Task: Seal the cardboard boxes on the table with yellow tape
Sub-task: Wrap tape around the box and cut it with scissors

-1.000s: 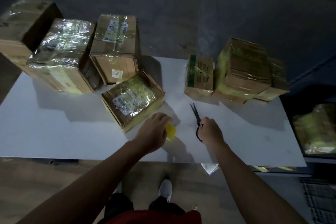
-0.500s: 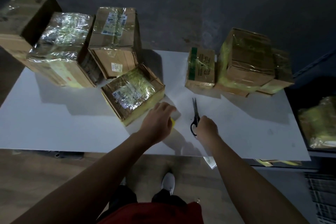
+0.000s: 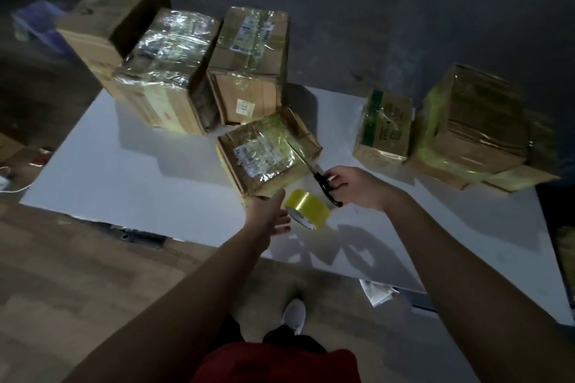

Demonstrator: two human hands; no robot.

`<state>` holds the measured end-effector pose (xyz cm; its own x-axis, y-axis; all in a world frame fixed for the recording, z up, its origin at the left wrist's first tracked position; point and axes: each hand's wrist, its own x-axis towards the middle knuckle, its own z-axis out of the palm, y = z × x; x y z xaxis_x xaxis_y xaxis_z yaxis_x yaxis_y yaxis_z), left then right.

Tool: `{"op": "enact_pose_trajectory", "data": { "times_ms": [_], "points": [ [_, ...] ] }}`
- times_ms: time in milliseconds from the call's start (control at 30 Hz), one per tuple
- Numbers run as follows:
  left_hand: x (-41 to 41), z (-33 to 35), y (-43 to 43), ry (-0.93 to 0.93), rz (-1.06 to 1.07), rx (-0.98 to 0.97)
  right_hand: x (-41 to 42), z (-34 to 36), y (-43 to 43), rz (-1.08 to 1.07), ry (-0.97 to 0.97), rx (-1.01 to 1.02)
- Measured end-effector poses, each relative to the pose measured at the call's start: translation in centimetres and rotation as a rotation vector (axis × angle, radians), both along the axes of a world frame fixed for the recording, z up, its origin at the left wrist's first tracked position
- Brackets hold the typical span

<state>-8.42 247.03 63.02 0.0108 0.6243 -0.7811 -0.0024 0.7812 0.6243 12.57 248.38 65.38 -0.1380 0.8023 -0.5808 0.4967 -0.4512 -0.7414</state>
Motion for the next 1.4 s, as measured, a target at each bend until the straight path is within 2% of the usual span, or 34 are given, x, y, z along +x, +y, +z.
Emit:
{"op": "enact_pose_trajectory", "data": {
  "times_ms": [67,167,300,433,700,900,1133,1400],
  "points": [
    [0.3,-0.1,0.4,-0.107,0.05,-0.058,-0.4,0.6,0.8,0.045,-0.038,-0.001],
    [0.5,-0.1,0.9,-0.148,0.075,-0.057,-1.3,0.7,1.7,0.117,-0.1,0.038],
    [0.8,-0.3,1.1,-0.101,0.063,-0.043,-2.5,0.4,2.5,0.191,-0.166,0.1],
    [0.3,-1.1,1.2,0.014,-0.003,-0.033,-2.7,0.8,2.7,0.209,-0.14,0.094],
    [-5.0,-0.5,1.9,0.143,-0.278,0.058,-2.2,2.4,3.7,0.392,-0.208,-0.02],
    [-6.8,0.2,2.3,0.134,-0.425,0.075,-2.8,3.2,4.5,0.542,-0.278,-0.073],
    [-7.1,0.0,2.3,0.134,-0.452,0.088,-3.1,3.6,5.2,0.67,-0.418,-0.118],
    [-7.1,0.1,2.2,0.107,-0.468,0.054,-3.1,3.8,6.2,0.657,-0.492,-0.079]
  ]
}}
